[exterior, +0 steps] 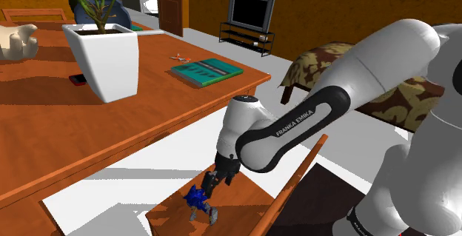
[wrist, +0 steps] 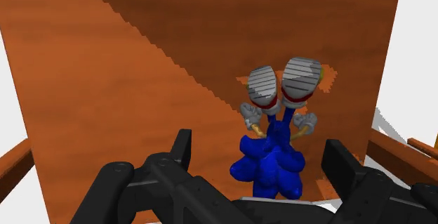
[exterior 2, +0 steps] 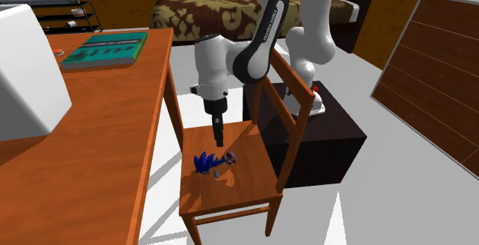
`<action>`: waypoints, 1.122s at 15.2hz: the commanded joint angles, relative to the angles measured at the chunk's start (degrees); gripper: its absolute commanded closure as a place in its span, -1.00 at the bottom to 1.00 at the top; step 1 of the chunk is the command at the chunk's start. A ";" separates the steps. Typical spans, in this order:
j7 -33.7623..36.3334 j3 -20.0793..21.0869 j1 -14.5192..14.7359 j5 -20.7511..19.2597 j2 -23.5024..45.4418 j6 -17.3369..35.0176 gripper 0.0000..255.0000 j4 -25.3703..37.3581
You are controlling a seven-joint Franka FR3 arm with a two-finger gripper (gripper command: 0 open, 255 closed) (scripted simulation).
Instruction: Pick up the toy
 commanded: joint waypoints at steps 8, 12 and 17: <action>1.58 0.44 2.33 -2.49 11.97 7.70 -1.00 4.55; 1.38 0.26 2.53 -2.71 13.99 9.53 -1.00 4.70; 1.36 0.28 2.50 -2.66 13.84 9.46 1.00 4.61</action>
